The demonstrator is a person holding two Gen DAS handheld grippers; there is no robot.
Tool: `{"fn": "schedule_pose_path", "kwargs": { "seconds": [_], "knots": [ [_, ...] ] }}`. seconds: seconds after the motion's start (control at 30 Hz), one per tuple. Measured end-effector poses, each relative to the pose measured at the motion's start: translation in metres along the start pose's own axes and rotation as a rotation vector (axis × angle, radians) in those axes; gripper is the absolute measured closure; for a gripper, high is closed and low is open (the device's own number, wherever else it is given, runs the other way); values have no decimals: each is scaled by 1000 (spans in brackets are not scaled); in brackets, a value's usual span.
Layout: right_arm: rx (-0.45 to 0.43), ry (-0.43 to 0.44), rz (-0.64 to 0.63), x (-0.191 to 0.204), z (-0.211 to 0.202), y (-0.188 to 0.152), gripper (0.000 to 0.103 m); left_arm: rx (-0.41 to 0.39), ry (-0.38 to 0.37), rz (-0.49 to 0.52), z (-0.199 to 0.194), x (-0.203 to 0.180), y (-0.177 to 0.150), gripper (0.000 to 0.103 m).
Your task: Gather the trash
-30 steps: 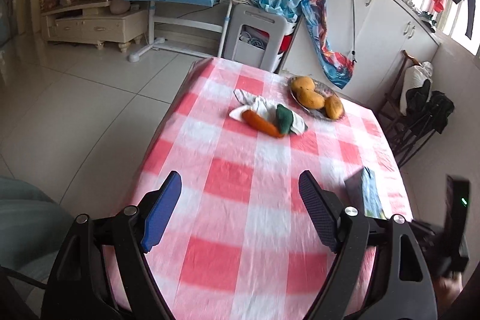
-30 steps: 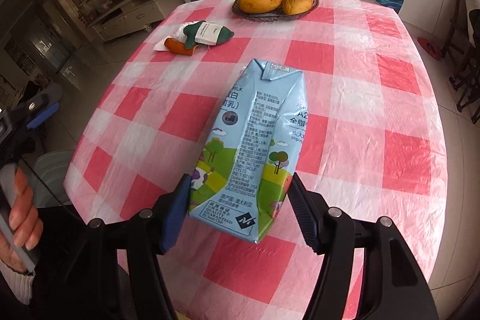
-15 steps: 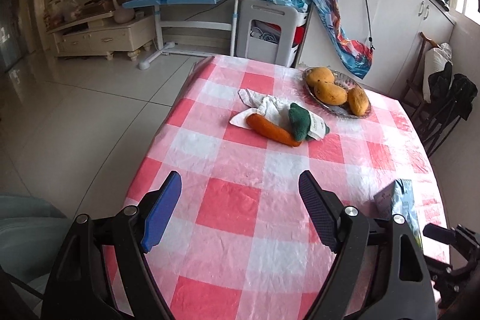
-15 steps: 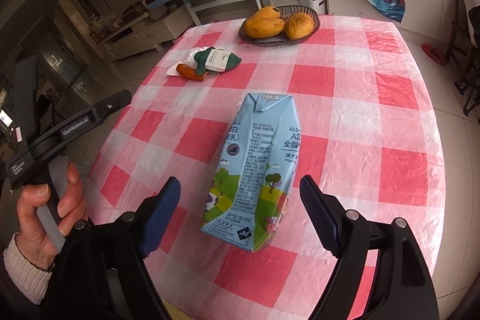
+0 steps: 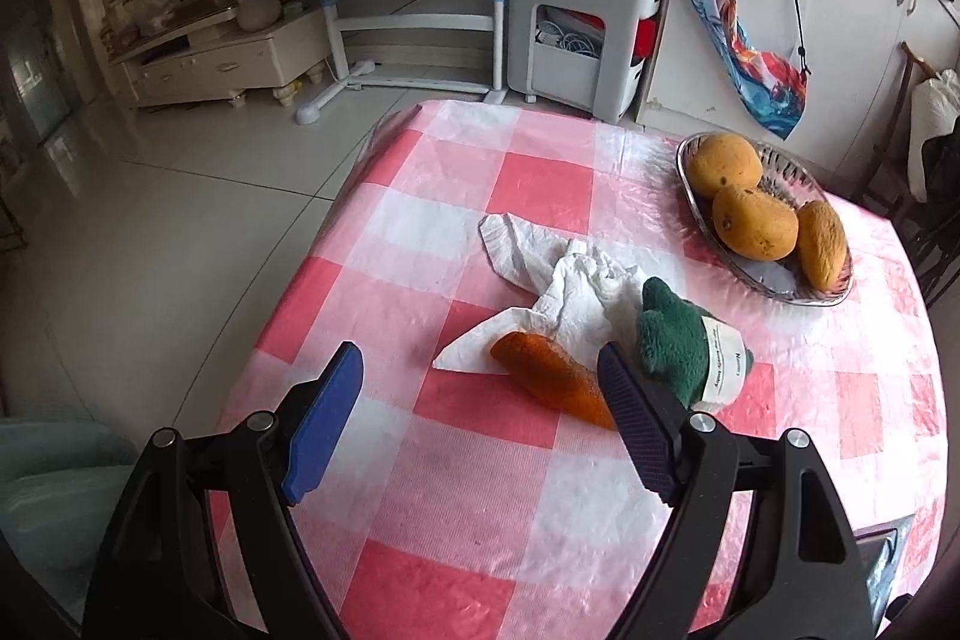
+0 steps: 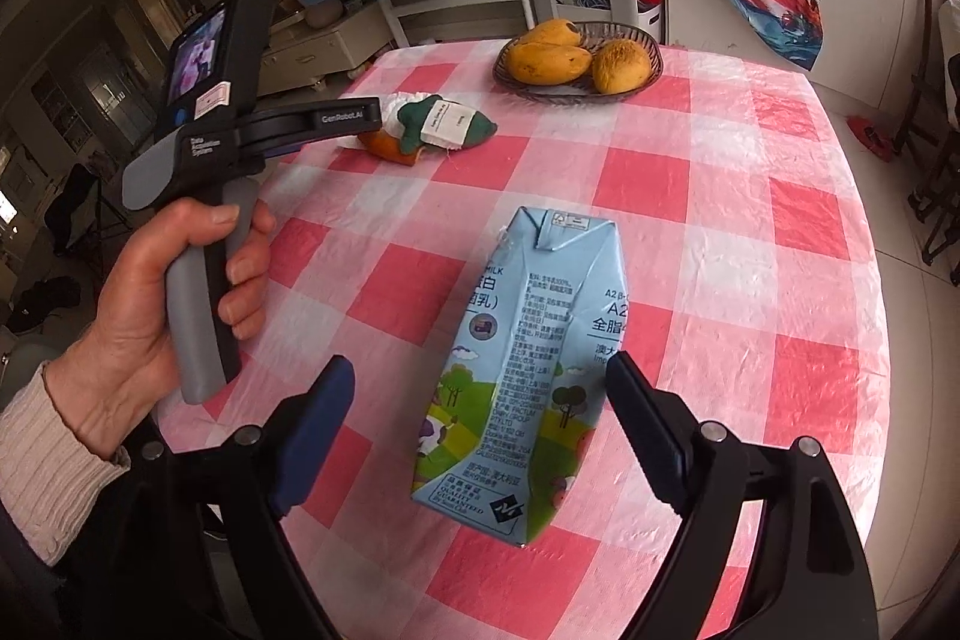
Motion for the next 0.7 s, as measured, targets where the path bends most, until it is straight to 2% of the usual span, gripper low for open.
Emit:
{"fn": "schedule_pose_path", "kwargs": {
  "seconds": [0.13, 0.17, 0.33, 0.4, 0.47, 0.57, 0.7],
  "knots": [
    [17, -17, 7, -7, 7, -1, 21, 17, 22, 46, 9, -7, -6, 26],
    [22, -16, 8, -8, 9, 0, 21, 16, 16, 54, 8, -8, -7, 30],
    [49, -10, 9, -7, 18, -3, 21, 32, -76, 126, -10, -13, -14, 61],
    [62, -3, -4, -2, 20, -7, 21, 61, -115, 123, -19, -8, -21, 77],
    [75, 9, -19, 4, 19, -11, 24, 117, -145, 135, -25, -3, -34, 87],
    [93, 25, -39, 12, 15, -19, 27, 120, -163, 146, -42, 9, -47, 87],
    [90, 38, -21, 16, 4, -25, 27, 139, -206, 87, -64, 34, -63, 87]
  ]
}}
Point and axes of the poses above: each gripper's, at about its wrist camera, not at the fingertips, and z roughly the way its jaws point, x to its left, y to its top, the point moved 1 cm from there along z, roughly the way its jaws point, and after that the axes turned 15 degrees about -x, right-handed, at the moved point
